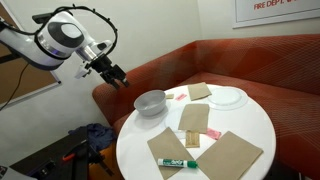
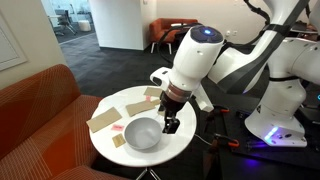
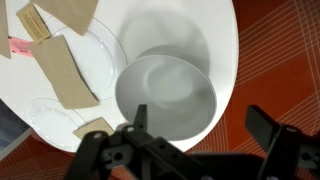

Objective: Move the bowl to the left.

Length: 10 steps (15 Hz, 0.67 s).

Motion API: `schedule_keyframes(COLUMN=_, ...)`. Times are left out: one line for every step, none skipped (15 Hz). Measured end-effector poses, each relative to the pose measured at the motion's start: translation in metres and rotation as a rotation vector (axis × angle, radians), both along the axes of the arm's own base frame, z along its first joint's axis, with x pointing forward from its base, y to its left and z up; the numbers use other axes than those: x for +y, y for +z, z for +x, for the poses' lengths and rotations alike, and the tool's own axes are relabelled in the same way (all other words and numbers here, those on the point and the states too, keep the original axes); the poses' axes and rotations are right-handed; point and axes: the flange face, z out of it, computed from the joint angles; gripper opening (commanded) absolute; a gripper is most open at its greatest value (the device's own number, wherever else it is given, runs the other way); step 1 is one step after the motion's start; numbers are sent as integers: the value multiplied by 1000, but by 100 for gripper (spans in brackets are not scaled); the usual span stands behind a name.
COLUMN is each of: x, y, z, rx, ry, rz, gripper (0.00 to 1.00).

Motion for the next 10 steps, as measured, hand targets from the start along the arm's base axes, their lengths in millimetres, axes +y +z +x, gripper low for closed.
schedule_keyframes(x=-1, y=1, z=0, rx=-2, ry=-3, rz=2, gripper=100)
schedule_keyframes(x=-2, y=2, z=0, rx=-3, ry=-4, rz=3, gripper=100)
schedule_keyframes(x=-2, y=2, z=0, rx=-4, ry=-4, rz=4, gripper=100)
schedule_keyframes(x=-2, y=2, z=-1, rx=-4, ry=-4, rz=4, gripper=100)
schedule_keyframes(x=-2, y=2, z=-1, rx=-4, ry=-4, rz=5, gripper=100)
schedule_keyframes(x=-2, y=2, z=-1, rx=-4, ry=-4, rz=5, gripper=100)
schedule_keyframes(x=-2, y=2, z=-1, rx=-4, ry=-4, rz=5, gripper=100)
schedule_keyframes(x=-2, y=2, z=-1, rx=-4, ry=-4, rz=5, gripper=100)
schedule_keyframes(x=-2, y=2, z=-1, rx=-4, ry=-4, rz=5, gripper=100)
schedule_keyframes(x=-2, y=2, z=-1, rx=-4, ry=-4, rz=5, gripper=100)
